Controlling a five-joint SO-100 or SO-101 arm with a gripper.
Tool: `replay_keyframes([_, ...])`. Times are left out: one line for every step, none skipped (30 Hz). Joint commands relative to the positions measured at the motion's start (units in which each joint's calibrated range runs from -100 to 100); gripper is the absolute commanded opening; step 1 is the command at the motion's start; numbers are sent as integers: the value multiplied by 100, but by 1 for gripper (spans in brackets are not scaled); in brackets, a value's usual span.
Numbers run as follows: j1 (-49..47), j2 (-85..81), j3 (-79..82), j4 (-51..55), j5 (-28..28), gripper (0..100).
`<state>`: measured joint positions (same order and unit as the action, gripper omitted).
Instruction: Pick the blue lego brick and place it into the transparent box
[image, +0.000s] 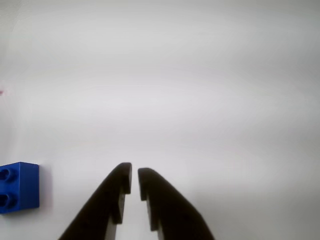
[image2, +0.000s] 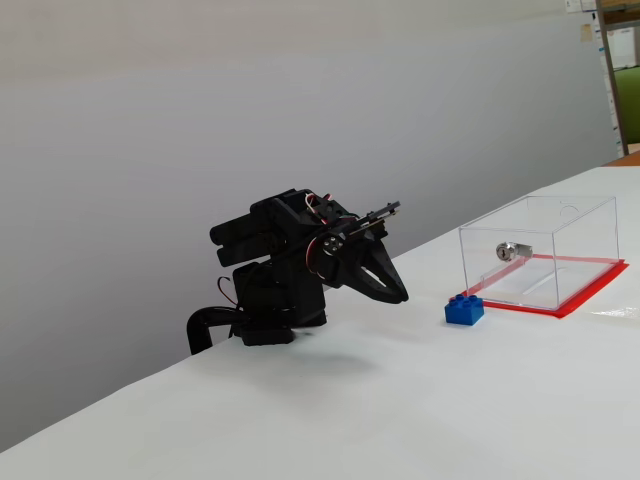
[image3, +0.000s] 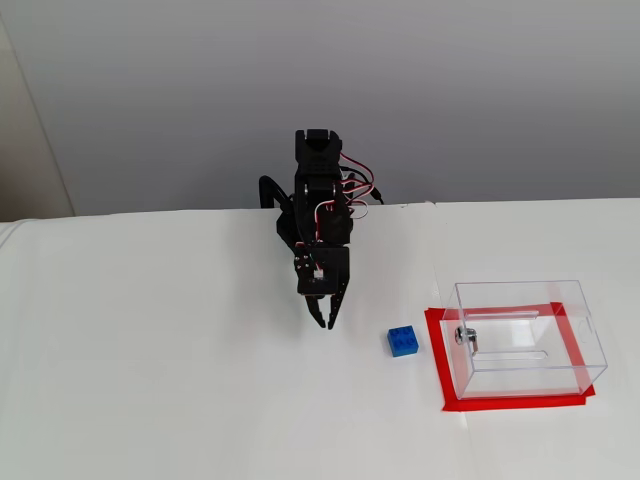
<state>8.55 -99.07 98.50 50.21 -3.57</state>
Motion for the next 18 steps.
replay_keyframes([-260,-34,-130,-52,17,1])
replay_keyframes([-304,-34,-194,-52,17,1])
replay_keyframes([-348,-25,-275,-52,17,1])
replay_keyframes([-363,-8,-365,-52,17,1])
replay_keyframes([-385,0,-447,-52,17,1])
replay_keyframes([-400,9,-537,-52,17,1])
replay_keyframes([-400,9,-618,-43,17,2])
replay_keyframes([-400,9,-691,-43,17,2])
replay_keyframes([-400,9,-781,-43,17,2])
replay_keyframes([-400,9,-872,-26,17,2])
replay_keyframes([-400,17,-989,18,12,2])
replay_keyframes([-400,17,-1071,26,7,2])
replay_keyframes([-400,26,-1161,26,-4,2])
replay_keyframes([-400,68,-1233,26,-19,2])
replay_keyframes([-407,153,-1324,26,-24,2])
replay_keyframes([-415,272,-1432,26,-24,2])
replay_keyframes([-452,425,-1550,26,-4,2])
replay_keyframes([-511,611,-1685,26,7,2])
